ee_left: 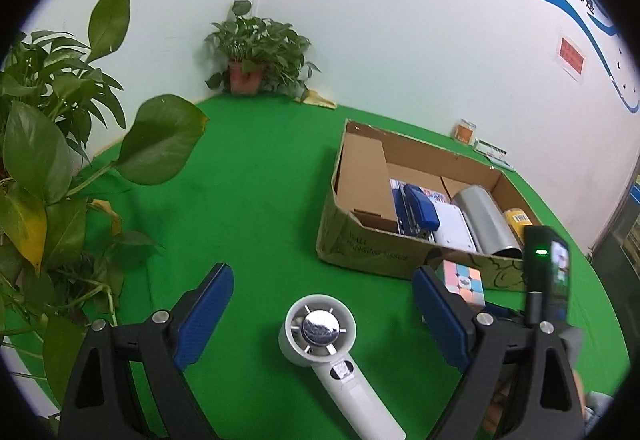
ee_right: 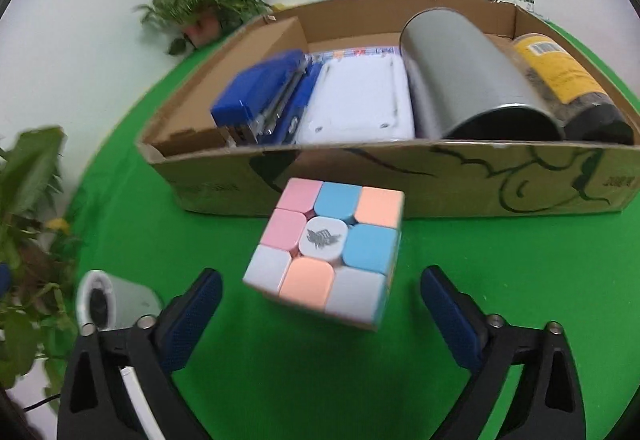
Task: Organize rigid objects
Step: 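Move the right tool to the pastel Rubik's cube and grasp it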
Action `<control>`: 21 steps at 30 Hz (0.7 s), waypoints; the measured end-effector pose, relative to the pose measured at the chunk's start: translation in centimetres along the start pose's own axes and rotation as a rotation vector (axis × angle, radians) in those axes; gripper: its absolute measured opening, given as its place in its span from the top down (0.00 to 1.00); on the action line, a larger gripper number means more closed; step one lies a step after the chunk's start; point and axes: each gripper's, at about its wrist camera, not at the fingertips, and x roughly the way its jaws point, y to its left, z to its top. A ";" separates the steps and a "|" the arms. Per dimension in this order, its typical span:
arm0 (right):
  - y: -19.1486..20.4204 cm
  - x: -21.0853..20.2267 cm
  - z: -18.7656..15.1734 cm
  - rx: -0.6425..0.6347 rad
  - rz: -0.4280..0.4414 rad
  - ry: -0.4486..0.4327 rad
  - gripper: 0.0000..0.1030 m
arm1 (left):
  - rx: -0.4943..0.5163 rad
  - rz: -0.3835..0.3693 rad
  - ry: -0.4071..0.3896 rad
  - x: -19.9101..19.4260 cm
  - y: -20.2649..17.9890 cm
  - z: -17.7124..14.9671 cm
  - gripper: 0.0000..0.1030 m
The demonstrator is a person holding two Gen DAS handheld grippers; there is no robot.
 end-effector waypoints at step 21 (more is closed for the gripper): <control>-8.4 -8.2 -10.9 0.119 0.167 0.043 0.41 | -0.094 -0.634 0.739 9.7 -11.5 -7.6 0.12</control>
